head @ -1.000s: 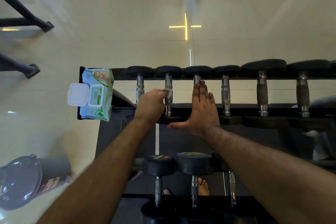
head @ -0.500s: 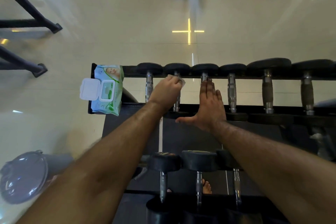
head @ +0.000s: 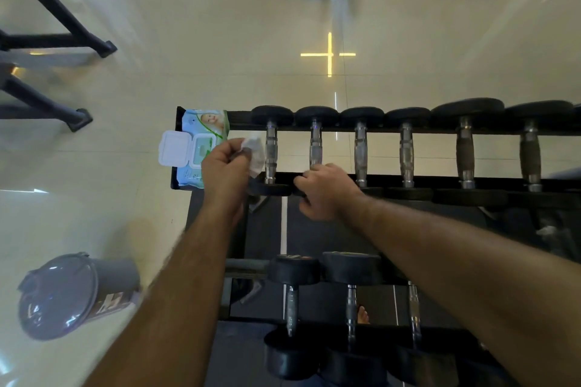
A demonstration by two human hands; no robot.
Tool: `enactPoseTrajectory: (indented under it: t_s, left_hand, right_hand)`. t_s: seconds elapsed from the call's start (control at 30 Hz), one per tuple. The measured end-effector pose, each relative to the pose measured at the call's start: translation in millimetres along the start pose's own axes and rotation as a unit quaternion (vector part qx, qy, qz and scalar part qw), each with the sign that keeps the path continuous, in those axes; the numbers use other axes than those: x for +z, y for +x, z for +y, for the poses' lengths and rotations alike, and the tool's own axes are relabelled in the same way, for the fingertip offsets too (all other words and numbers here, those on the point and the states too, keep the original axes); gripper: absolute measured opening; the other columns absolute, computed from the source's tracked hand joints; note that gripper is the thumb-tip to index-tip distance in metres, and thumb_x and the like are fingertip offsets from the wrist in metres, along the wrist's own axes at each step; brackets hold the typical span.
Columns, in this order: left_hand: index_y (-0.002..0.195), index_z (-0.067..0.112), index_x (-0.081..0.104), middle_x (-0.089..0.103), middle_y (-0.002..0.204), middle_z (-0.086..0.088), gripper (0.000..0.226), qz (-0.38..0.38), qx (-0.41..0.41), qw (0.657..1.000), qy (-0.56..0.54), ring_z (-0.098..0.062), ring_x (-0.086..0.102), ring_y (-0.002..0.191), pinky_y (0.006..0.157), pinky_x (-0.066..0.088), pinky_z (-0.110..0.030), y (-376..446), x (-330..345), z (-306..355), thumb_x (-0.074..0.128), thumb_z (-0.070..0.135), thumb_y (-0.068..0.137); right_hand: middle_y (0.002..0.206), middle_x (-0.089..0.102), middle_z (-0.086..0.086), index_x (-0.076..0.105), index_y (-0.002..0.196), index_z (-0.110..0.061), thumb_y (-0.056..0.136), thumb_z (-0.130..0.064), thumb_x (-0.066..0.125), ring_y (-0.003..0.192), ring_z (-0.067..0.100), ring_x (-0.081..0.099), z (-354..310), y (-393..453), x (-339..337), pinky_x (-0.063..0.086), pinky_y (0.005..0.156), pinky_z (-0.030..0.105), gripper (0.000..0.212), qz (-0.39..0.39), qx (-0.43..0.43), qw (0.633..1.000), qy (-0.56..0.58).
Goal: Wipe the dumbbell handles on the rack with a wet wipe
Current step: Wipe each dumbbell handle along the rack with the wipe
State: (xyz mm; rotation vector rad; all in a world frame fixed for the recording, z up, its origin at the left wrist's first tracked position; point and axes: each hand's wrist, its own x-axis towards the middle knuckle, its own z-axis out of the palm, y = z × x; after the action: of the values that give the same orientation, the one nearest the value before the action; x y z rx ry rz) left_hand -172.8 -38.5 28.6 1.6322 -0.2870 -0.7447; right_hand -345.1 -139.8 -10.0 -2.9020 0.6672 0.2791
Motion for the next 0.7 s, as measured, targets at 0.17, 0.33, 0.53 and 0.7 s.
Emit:
enactPoseTrajectory:
  t_s: [0.17, 0.33, 0.53, 0.7]
  left_hand:
    - [0.104, 0.012, 0.074, 0.076, 0.112, -0.009, 0.011, 0.048, -0.074, 0.989, -0.12, -0.02, 0.074, 0.099, 0.072, 0.06, -0.023, 1, -14, -12, 0.067, 0.004, 0.1]
    - [0.103, 0.013, 0.075, 0.076, 0.113, -0.005, 0.012, 0.045, -0.078, 0.991, -0.097, -0.018, 0.072, 0.105, 0.073, 0.059, -0.02, -6, -30, -23, 0.069, 0.003, 0.098]
    - [0.105, 0.016, 0.079, 0.075, 0.12, -0.009, 0.014, -0.009, -0.112, 0.991, -0.078, -0.024, 0.07, 0.115, 0.081, 0.06, -0.027, -8, -45, -46, 0.072, 0.007, 0.096]
    - [0.108, 0.011, 0.075, 0.08, 0.096, 0.003, 0.013, -0.023, -0.116, 0.99, -0.071, -0.011, 0.075, 0.093, 0.076, 0.06, -0.023, -12, -31, -38, 0.068, 0.005, 0.099]
  right_hand:
    - [0.112, 0.066, 0.003, 0.071, 0.121, -0.018, 0.1, -0.025, 0.071, 0.103, 0.025, 0.065, -36, 41, -16, 0.057, 0.086, 0.041, 0.023, -0.087, 0.079, 0.991, -0.064]
    - [0.111, 0.07, 0.003, 0.075, 0.116, -0.018, 0.103, -0.023, 0.062, 0.103, 0.024, 0.065, -34, 33, 2, 0.055, 0.089, 0.042, 0.019, -0.024, 0.031, 0.995, -0.092]
    - [0.097, 0.078, 0.002, 0.081, 0.102, -0.018, 0.085, -0.047, 0.086, 0.09, 0.025, 0.073, 3, -7, 35, 0.053, 0.091, 0.042, 0.034, 0.132, 0.059, 0.989, -0.032]
    - [0.1, 0.079, 0.003, 0.081, 0.111, -0.014, 0.082, -0.039, 0.092, 0.085, 0.026, 0.073, -1, -11, 41, 0.062, 0.076, 0.04, 0.04, 0.15, 0.085, 0.983, 0.065]
